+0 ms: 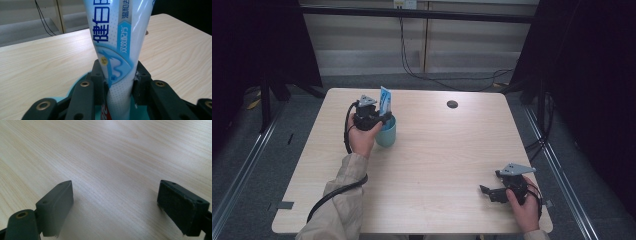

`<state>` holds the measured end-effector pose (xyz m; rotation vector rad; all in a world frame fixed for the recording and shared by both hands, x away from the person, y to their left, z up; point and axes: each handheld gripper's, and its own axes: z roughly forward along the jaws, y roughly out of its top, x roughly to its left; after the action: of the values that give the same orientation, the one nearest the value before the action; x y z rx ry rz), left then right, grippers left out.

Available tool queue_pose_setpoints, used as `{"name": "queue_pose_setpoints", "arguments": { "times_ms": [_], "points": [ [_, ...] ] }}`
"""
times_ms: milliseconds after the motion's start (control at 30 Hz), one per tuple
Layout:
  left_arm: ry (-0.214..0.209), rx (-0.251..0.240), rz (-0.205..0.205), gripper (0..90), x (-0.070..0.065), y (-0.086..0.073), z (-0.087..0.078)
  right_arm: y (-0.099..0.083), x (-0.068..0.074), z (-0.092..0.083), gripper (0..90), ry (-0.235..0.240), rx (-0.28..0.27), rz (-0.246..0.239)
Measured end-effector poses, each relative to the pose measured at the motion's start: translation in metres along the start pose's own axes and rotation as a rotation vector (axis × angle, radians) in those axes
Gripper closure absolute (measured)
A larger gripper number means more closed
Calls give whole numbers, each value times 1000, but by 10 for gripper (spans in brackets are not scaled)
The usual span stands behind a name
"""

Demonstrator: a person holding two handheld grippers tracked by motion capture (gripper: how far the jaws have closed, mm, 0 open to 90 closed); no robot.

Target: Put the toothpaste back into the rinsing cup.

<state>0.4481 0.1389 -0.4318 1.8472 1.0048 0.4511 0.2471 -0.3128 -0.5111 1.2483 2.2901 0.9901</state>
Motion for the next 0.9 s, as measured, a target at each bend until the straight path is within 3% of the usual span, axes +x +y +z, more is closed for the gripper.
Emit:
{"name": "queue_pose_setpoints", "arguments": {
  "times_ms": [367,633,900],
  "points": [
    [-21,-12,10,604,-5,7,-6,0,0,0,131,0,0,0],
    [-3,9,21,410,-6,8,-8,0,0,0,131,0,1,3],
    [4,34,30,311,-7,10,-13,0,0,0,131,0,1,3]
  ]
}}
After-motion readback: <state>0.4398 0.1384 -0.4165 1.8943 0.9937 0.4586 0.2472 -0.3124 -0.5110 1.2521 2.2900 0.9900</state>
